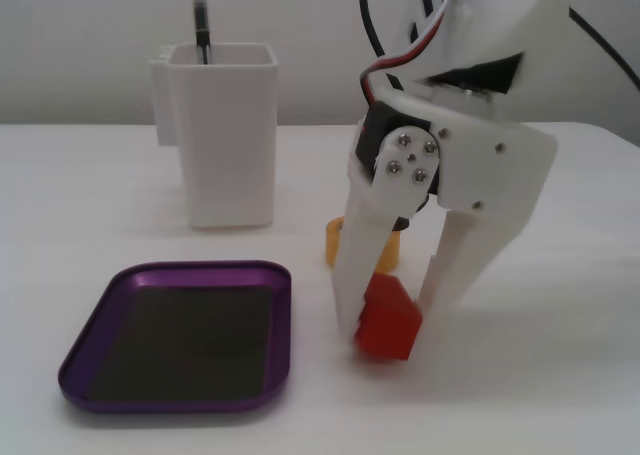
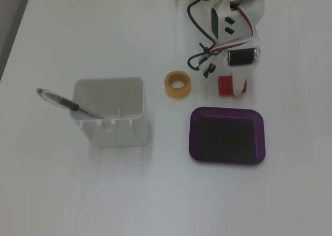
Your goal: Remove the cube from the box.
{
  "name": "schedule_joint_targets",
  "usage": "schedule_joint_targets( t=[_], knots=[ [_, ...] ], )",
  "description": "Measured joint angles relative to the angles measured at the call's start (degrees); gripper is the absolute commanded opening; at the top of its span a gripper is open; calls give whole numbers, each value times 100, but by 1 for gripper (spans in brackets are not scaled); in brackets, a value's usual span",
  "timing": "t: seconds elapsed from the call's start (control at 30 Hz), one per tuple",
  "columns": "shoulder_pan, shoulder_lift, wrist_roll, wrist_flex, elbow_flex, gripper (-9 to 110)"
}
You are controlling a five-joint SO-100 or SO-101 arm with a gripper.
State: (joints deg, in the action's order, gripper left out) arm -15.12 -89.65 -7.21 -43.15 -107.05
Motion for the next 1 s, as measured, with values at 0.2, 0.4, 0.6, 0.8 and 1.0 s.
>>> schedule_joint_targets(
  t=[0.2, 0.4, 0.6, 0.8, 1.0],
  knots=[
    [9, -44, 26, -9, 0, 15],
    [404, -281, 35, -712, 246, 17],
    [483, -1775, 202, -1582, 527, 17],
    [492, -3911, 439, -1986, 158, 17],
    [510, -5854, 439, -2030, -1538, 17]
  ],
)
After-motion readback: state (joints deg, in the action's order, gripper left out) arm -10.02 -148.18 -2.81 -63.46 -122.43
